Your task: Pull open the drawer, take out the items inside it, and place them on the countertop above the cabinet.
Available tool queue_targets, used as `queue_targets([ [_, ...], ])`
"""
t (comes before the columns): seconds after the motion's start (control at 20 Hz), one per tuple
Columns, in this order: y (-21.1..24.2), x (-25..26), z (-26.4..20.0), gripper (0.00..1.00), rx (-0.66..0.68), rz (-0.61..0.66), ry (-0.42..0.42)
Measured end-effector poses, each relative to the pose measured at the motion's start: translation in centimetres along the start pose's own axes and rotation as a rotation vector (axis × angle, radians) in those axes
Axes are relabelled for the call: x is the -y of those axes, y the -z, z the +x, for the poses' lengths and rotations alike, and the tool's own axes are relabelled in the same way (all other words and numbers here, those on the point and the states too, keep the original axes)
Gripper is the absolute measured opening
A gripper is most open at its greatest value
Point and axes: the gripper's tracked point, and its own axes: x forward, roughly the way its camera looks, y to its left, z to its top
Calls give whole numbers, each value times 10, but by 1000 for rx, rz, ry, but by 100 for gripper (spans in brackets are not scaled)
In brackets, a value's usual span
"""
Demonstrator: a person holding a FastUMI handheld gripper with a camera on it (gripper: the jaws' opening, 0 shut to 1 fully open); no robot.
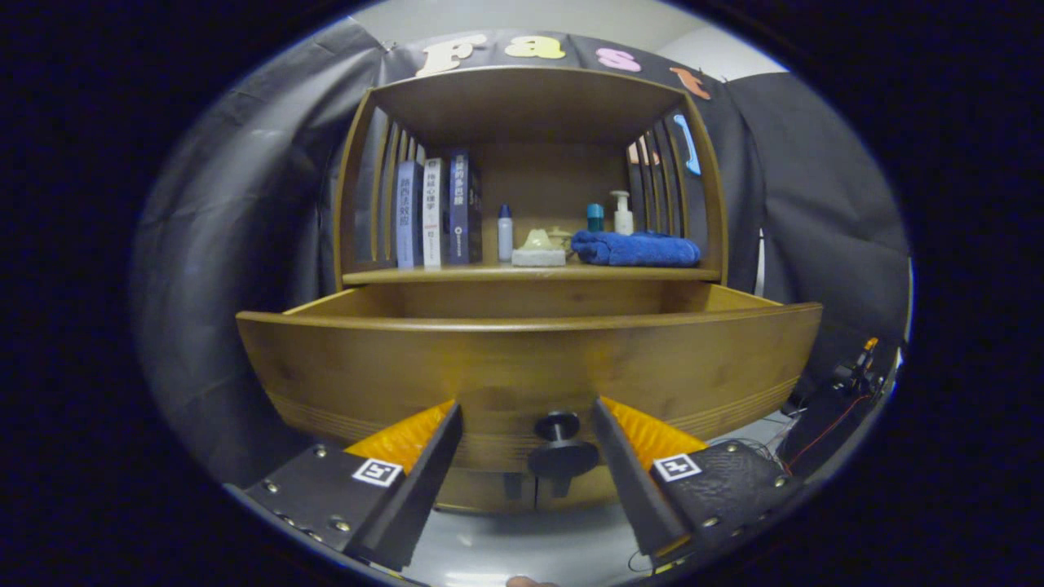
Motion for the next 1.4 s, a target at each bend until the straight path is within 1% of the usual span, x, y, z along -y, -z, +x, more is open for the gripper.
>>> queue_targets([
  [0.05,-6,0,2,99,20,19,-3],
  [0.1,-3,-4,8,98,18,26,1],
  [0.2,-10,-6,24,99,48,-10,19],
  [0.25,-10,-5,36,99,43,-13,19],
  [0.35,-14,-7,45,99,61,22,10],
  [0.45,-15,-8,59,99,98,-6,16],
  [0.6,-19,-8,80,99,175,29,10],
  [0.8,-20,-9,101,99,167,25,9],
  [1.4,-26,-10,138,99,204,20,3],
])
